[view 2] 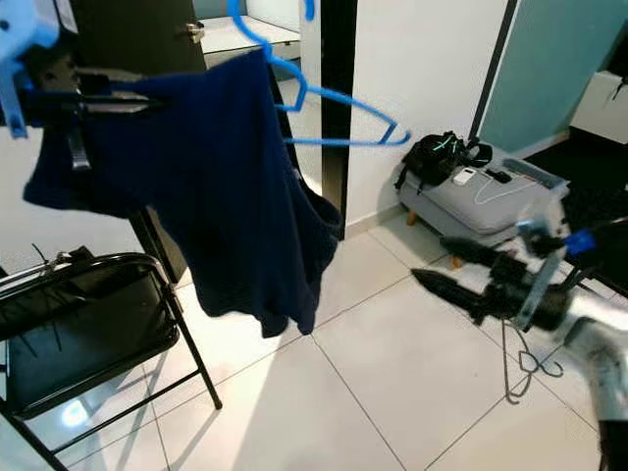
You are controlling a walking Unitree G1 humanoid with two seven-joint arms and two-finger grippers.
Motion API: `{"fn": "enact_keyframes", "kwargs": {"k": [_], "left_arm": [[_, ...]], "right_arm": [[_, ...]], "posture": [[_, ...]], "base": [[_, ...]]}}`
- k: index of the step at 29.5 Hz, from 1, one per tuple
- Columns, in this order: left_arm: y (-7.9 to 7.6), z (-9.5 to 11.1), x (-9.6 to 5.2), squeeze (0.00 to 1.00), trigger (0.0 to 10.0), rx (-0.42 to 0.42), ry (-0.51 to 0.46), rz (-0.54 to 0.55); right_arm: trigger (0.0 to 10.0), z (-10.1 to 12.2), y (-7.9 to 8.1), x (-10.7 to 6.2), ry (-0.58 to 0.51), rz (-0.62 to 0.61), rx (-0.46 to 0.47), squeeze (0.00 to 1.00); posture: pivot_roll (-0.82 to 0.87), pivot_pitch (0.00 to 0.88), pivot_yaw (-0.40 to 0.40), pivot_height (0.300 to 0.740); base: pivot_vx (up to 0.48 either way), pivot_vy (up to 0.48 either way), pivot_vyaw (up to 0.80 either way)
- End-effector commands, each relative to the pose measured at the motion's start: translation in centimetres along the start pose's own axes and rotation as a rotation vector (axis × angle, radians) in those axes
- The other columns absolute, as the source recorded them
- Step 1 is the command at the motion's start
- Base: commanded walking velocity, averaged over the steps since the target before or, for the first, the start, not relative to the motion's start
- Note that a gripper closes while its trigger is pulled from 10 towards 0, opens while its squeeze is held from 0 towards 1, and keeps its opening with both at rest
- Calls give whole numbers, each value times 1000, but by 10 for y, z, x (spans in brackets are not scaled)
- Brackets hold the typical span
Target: Hang hanger
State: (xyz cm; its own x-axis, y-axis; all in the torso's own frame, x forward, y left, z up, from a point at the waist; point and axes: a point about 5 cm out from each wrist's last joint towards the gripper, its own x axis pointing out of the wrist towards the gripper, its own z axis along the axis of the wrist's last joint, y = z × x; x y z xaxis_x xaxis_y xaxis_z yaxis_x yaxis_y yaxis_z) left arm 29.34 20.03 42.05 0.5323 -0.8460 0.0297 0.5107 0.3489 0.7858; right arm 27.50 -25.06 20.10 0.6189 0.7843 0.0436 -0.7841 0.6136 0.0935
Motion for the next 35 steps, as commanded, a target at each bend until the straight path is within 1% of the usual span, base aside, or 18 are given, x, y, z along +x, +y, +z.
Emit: {"fn": "enact_keyframes", "kwargs": {"k": [1, 7, 8, 10, 11, 14, 15, 16, 17, 18, 20, 25, 27, 29, 35], "left_arm": [[6, 14, -3, 0, 0, 34, -85, 16], [10, 17, 0, 0, 0, 42, -126, 16], [11, 20, 1, 0, 0, 36, -146, 18], [11, 20, 1, 0, 0, 36, -146, 18], [11, 21, 2, 0, 0, 37, -157, 13], [11, 21, 3, 0, 0, 38, -159, 11], [10, 21, 5, 0, 0, 33, -165, 4], [10, 21, 5, 0, 0, 33, -165, 4], [8, 21, 6, 0, 0, 29, -169, -1], [8, 21, 6, 0, 0, 29, -169, -1], [7, 19, 8, 0, 0, 21, -178, -8], [6, 19, 10, 0, 0, 17, -188, -14], [4, 19, 11, 0, 0, 17, -193, -20], [2, 20, 13, 0, 0, 12, -206, -33], [1, 20, 13, 0, 0, 10, -213, -37]], "right_arm": [[10000, -5, 1, 2, -16, 0, 40, 0], [10000, -4, 4, 9, -45, 31, 58, 0], [10000, -3, 7, 12, -51, 53, 65, 0], [10000, -3, 7, 12, -51, 53, 65, 0], [10000, -3, 11, 16, -47, 75, 67, 0], [10000, -4, 13, 17, -44, 81, 65, 0], [10000, -2, 21, 24, -56, 134, 70, 0], [10000, -2, 21, 24, -56, 134, 70, 0], [10000, 0, 31, 30, -69, 198, 77, 0], [10000, 0, 31, 30, -69, 198, 77, 0], [10000, 6, 47, 38, -87, 308, 85, 0], [10000, 10, 49, 40, -92, 328, 74, 0], [10000, 11, 47, 41, -95, 317, 64, 0], [10000, 15, 41, 42, -103, 284, 44, 0], [10000, 16, 38, 43, -102, 262, 30, 0]], "posture": [[46, 0, 28, 740], [41, 0, 30, 740], [41, 0, 30, 740], [41, 0, 30, 740], [39, 0, 29, 740], [39, 0, 29, 740], [38, 0, 30, 740], [38, 0, 30, 740], [38, 0, 30, 740], [38, 0, 30, 740], [37, 0, 29, 740], [35, 0, 27, 740], [34, 0, 26, 740], [32, 0, 22, 740], [32, 0, 22, 740]], "base": [[0, 0, 0], [0, 0, 0], [0, 0, 0], [0, 0, 0], [0, 0, 0], [0, 0, 0], [0, 0, 0], [0, 0, 0], [0, 0, 0], [0, 0, 0], [0, 0, 0], [0, 0, 0], [0, 0, 0], [0, 0, 0], [0, 0, 0]]}}
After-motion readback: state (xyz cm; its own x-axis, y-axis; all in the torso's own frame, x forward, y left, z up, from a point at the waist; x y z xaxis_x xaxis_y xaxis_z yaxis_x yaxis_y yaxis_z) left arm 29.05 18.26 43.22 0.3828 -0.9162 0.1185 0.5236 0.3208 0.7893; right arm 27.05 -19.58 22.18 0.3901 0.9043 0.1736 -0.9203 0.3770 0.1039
